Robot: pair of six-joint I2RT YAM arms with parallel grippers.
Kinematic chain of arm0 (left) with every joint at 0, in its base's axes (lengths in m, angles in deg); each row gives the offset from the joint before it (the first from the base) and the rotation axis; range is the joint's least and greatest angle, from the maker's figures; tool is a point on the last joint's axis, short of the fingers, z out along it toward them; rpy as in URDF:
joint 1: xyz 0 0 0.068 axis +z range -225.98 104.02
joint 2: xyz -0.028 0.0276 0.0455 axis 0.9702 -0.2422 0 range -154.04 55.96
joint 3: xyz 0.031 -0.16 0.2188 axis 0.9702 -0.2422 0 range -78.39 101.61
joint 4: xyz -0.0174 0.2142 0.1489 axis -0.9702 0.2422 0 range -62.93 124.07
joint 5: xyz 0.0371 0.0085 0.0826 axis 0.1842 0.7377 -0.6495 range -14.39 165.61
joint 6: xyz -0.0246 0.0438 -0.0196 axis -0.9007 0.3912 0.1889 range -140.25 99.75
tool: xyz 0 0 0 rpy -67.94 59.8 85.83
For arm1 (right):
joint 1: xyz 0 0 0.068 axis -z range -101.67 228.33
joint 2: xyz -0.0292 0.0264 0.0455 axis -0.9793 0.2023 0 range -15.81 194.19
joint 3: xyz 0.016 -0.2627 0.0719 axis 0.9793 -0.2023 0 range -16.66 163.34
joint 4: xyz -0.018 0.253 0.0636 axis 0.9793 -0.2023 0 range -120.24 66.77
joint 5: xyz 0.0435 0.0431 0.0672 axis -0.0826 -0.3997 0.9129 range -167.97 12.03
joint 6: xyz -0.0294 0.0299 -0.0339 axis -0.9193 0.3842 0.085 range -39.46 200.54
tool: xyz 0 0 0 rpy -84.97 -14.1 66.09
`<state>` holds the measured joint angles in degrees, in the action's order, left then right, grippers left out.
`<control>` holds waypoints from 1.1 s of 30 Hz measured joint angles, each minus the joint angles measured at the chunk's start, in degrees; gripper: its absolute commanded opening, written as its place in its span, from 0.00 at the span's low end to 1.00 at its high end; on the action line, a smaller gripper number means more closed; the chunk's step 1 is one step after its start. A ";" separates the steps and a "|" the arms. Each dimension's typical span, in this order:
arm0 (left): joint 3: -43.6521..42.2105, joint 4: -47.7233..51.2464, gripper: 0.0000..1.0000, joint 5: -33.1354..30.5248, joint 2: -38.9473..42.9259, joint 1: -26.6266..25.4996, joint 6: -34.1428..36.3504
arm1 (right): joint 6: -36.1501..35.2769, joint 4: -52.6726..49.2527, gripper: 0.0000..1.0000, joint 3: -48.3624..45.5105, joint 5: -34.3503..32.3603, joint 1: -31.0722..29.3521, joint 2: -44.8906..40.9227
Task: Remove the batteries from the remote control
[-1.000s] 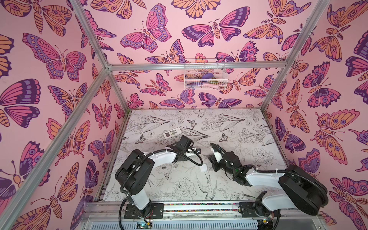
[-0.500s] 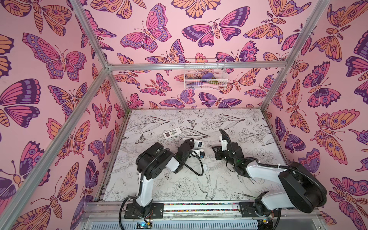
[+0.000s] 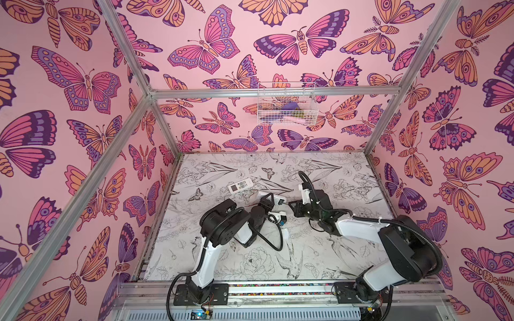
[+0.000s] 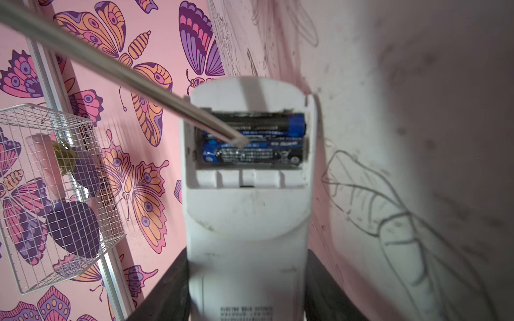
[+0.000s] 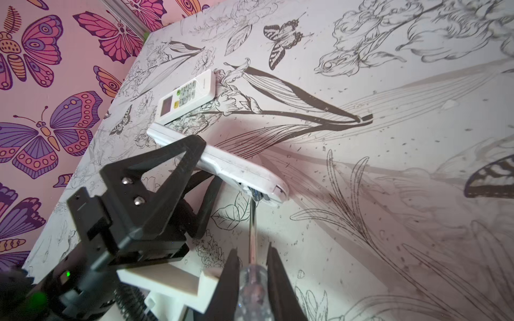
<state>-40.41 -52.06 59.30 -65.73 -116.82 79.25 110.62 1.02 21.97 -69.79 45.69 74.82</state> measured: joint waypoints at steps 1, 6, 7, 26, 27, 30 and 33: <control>0.02 -0.02 0.00 -0.02 0.17 -0.13 0.31 | 0.13 -0.09 0.00 0.66 -0.11 0.04 0.96; 0.22 -0.15 0.00 0.02 0.24 -0.44 0.98 | 0.15 1.62 0.00 0.39 -0.92 0.11 1.31; 0.37 -0.17 0.00 0.04 0.24 -0.44 1.16 | 0.07 2.51 0.00 -0.26 -1.05 0.11 0.81; 9.81 -0.20 0.00 22.45 1.36 8.22 14.14 | -10.03 -29.40 0.00 13.64 -1.05 12.07 -22.01; 10.58 -0.26 0.00 23.82 1.36 8.33 14.60 | -10.64 -30.71 0.00 16.94 -0.20 12.20 -19.50; 12.31 -0.39 0.00 26.27 1.36 8.17 15.39 | -10.88 -33.11 0.00 23.91 2.47 12.22 -12.00; 12.74 -0.46 0.00 26.18 1.38 7.91 14.91 | -10.51 -34.16 0.00 22.64 3.43 12.20 -9.84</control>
<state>-27.67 -52.52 85.48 -64.35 -108.91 94.16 100.11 -33.15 44.61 -66.36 57.88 64.98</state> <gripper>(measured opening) 0.560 0.166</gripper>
